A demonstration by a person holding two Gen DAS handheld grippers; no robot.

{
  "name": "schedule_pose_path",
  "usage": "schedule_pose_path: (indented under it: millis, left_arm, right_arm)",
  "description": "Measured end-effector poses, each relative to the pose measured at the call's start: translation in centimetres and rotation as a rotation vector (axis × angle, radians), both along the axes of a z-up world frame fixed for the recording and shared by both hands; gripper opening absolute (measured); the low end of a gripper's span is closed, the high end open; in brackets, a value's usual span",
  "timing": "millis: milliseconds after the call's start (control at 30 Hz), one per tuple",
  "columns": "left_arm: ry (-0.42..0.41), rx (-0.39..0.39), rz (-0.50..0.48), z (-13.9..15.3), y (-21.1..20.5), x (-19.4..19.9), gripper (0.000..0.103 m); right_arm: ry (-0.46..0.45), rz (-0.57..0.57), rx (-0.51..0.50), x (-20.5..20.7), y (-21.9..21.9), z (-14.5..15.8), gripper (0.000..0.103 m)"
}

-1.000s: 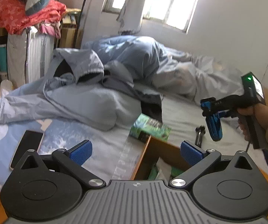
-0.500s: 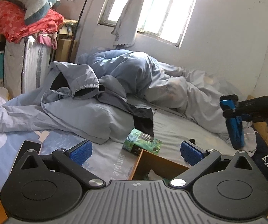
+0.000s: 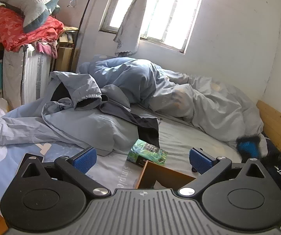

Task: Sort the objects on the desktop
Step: 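Lift the blue shaver with the right tool and carry it over the box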

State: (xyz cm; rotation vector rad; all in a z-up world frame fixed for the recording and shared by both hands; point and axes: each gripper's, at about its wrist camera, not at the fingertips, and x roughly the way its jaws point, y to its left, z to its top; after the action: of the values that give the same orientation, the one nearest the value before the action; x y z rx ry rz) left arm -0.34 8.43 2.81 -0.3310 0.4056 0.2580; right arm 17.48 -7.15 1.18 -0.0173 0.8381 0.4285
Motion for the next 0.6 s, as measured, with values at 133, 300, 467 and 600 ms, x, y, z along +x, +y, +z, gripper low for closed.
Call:
schedule_pose_path:
  millis: [133, 300, 467, 600]
  left_arm:
    - [0.001, -0.003, -0.003, 0.0, 0.0, 0.0, 0.103]
    - [0.006, -0.018, 0.006, -0.2, 0.5, 0.1, 0.103]
    - [0.009, -0.026, 0.007, -0.3, 0.7, 0.2, 0.103]
    - [0.014, -0.027, 0.003, -0.4, 0.6, 0.3, 0.103]
  right_arm:
    - [0.065, 0.014, -0.025, -0.2, 0.6, -3.0, 0.046]
    - [0.134, 0.026, -0.055, -0.3, 1.6, -6.2, 0.046]
    - [0.189, 0.052, -0.1, -1.8, 3.1, -9.2, 0.046]
    - [0.21, 0.063, -0.128, -2.0, 3.8, -10.5, 0.046]
